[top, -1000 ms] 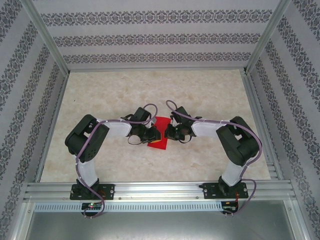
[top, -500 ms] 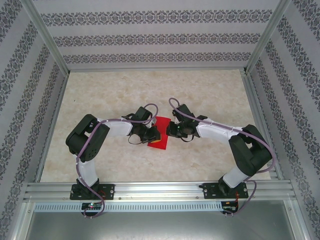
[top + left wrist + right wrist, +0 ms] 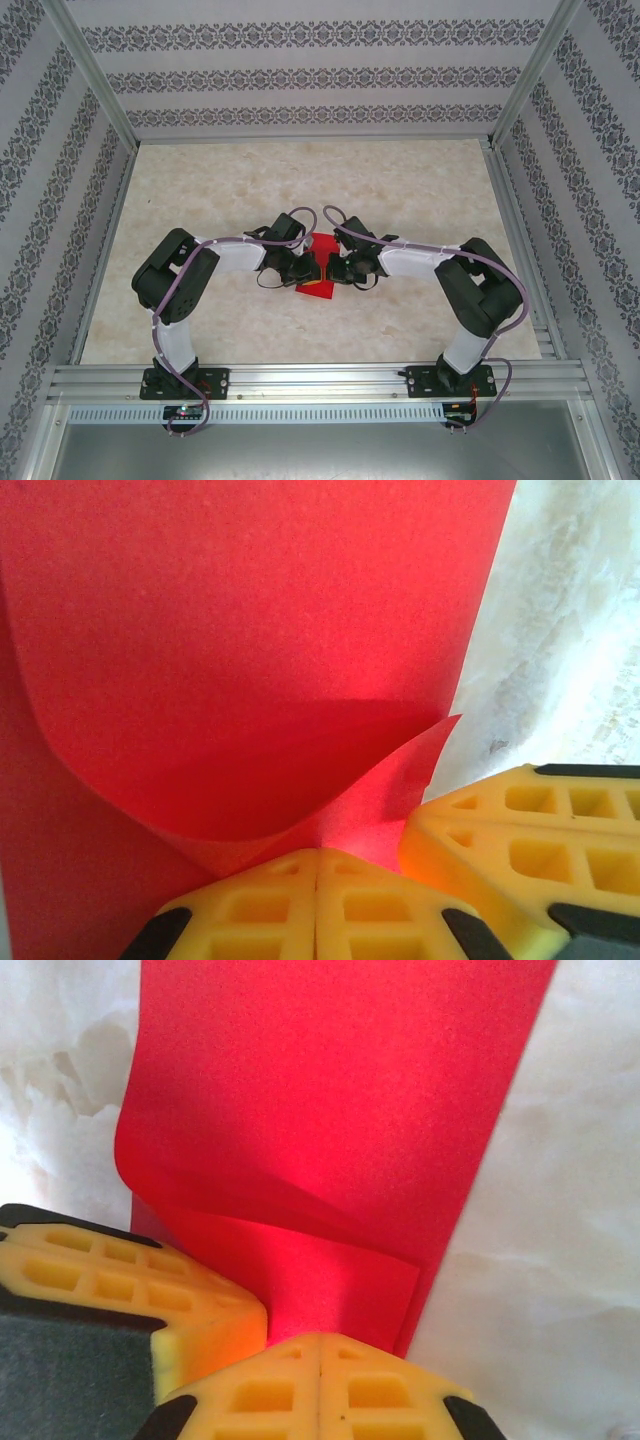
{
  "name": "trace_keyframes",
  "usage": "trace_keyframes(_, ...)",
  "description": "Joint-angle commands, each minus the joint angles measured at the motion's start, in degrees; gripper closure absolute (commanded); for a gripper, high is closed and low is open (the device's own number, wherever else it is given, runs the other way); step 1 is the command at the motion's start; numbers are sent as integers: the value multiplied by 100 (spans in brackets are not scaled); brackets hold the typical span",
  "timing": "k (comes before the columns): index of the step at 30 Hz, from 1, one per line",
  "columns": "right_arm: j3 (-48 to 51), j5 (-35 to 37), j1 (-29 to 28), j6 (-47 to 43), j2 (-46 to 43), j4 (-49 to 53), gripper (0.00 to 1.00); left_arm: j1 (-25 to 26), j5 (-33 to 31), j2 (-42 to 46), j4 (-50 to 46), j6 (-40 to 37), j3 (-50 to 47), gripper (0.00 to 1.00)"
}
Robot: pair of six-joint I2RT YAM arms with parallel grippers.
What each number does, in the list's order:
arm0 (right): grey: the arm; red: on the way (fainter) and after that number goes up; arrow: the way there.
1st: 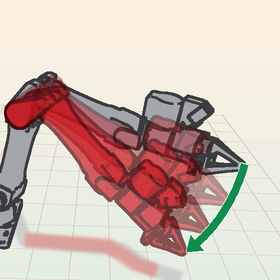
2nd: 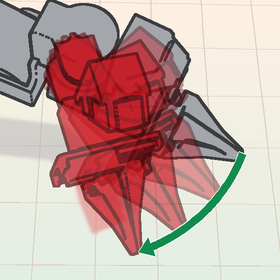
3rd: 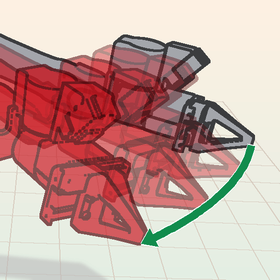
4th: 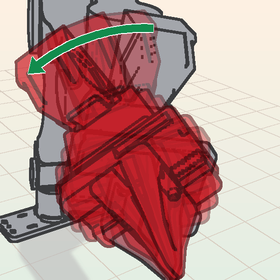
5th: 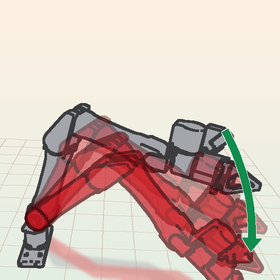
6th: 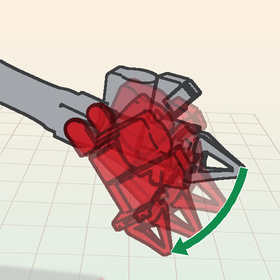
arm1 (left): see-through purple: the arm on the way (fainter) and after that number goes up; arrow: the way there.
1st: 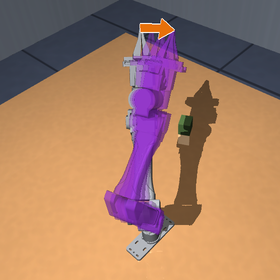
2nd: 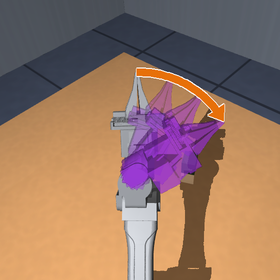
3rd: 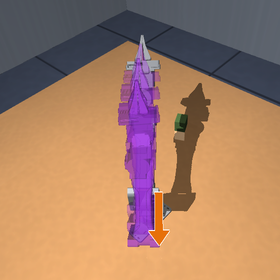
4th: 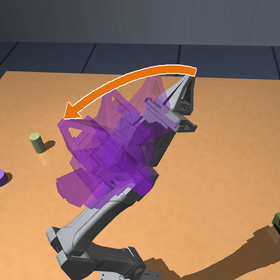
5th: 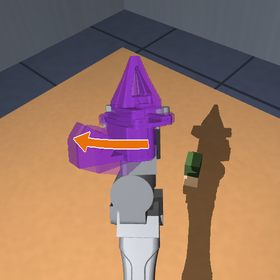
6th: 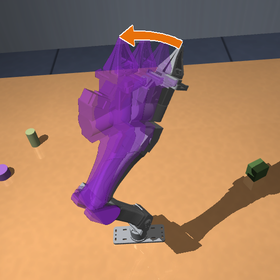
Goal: Fold a paper plane with a square sheet of paper (pick it up from the middle)
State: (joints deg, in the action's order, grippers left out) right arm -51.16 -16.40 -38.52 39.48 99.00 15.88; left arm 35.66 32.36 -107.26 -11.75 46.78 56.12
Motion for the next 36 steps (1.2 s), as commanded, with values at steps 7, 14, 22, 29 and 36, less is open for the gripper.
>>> trace_keyframes(7, 6, 215, -42, -70, 356, 235, 97, 52, -186, 191, -177, -98, 146, 91)
trace_keyframes(14, 88, 234, -54, -94, 416, 176, 97, -138, -266, 192, 1, -64, 268, 90)
trace_keyframes(22, 71, 261, -52, -116, 468, 208, 97, -149, -490, -221, -325, -181, 431, 91)
trace_keyframes(29, 115, 480, -79, -199, 639, 434, 97, -199, -665, -317, -368, -248, 262, 90)
trace_keyframes(36, 247, 815, -84, -296, 838, 829, 97, -463, -693, -256, -214, -387, 105, 86)
